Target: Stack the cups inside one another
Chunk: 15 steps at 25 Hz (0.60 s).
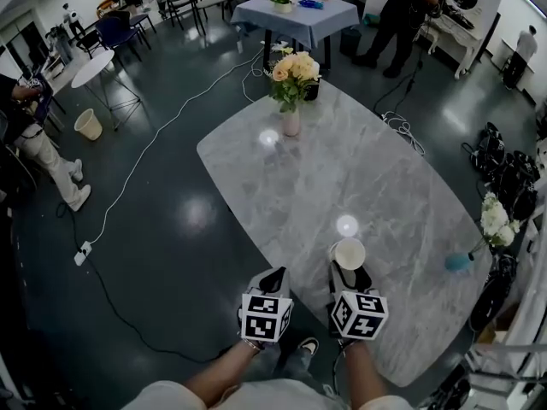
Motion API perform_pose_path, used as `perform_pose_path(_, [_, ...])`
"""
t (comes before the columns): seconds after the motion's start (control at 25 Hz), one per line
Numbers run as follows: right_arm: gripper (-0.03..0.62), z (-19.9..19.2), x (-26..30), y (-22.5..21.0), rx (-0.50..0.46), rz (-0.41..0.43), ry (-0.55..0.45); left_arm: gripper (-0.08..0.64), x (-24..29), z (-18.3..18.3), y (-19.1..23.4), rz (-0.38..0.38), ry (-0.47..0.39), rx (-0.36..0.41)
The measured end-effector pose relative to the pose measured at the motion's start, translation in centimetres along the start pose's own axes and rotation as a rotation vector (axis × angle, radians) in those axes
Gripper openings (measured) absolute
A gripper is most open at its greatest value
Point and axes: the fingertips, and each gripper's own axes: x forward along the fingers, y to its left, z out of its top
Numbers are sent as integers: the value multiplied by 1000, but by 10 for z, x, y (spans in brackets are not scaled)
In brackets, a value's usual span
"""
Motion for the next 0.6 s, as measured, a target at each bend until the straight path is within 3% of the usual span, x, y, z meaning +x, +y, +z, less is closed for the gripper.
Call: perform_pose_path(0.6, [223, -7, 7, -5, 39, -27, -3, -3, 5, -6, 4, -9, 21, -8])
